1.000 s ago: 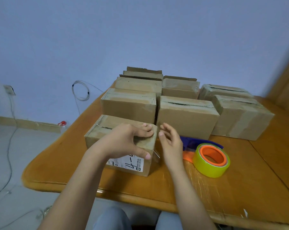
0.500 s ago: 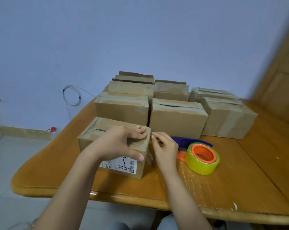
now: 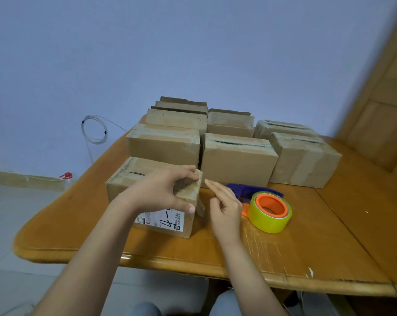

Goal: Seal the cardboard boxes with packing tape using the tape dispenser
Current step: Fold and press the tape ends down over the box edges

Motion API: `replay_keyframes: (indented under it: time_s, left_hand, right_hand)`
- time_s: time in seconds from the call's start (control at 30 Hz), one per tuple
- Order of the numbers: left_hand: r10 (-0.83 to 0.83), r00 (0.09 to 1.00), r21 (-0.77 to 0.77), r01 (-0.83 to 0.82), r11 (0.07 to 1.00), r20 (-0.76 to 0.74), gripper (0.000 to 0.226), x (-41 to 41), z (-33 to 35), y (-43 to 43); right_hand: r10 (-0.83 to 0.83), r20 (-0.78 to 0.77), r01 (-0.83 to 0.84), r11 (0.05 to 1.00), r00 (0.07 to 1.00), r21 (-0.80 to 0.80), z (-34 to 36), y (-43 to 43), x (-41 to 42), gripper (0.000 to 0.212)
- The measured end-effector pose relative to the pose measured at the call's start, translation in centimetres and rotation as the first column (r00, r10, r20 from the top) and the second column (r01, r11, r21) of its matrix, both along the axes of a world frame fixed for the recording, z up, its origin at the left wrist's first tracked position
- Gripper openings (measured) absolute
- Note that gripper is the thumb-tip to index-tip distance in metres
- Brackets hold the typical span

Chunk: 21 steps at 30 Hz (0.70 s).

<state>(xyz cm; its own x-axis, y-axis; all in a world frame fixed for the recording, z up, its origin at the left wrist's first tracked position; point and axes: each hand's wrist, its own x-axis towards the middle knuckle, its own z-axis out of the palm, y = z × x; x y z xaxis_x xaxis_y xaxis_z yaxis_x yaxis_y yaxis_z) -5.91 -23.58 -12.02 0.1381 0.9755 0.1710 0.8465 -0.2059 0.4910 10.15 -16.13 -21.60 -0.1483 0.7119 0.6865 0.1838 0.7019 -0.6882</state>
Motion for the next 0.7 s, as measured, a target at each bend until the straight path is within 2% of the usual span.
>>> replay_keyframes:
  time_s: [0.13,0.27,0.4,0.63,0.7]
  left_hand:
    - [-0.011,0.988,-0.071,0.0,0.998,-0.155,0.089,0.2,0.4,0.7]
    - [-0.013,0.976,-0.21,-0.034,0.977,-0.219,0.086,-0.4,1.4,1.8]
    - [-0.068,0.937,-0.191,0.002,0.982,-0.342,0.076,-0.2,1.6,2.5]
    - [-0.108,0.976,-0.082,0.094,0.992,-0.188,0.075,-0.8,0.8,2.4]
    - [-0.106,0.983,-0.054,0.099,0.994,-0.149,0.075,-0.9,0.5,2.2]
  right_hand:
    - [-0.04,-0.092,0.027,0.991,0.995,-0.129,0.2,0.2,0.2,0.039]
    - [-0.027,-0.078,0.017,0.992,0.997,-0.125,0.1,0.1,0.4,0.032]
    - [-0.018,-0.049,0.012,0.993,0.999,-0.121,-0.1,0.1,0.3,0.031]
    - [-0.009,-0.023,0.005,0.988,1.0,-0.153,-0.3,0.3,0.4,0.035]
    - [0.006,-0.046,-0.012,0.991,0.999,-0.133,0.0,-0.1,0.4,0.03]
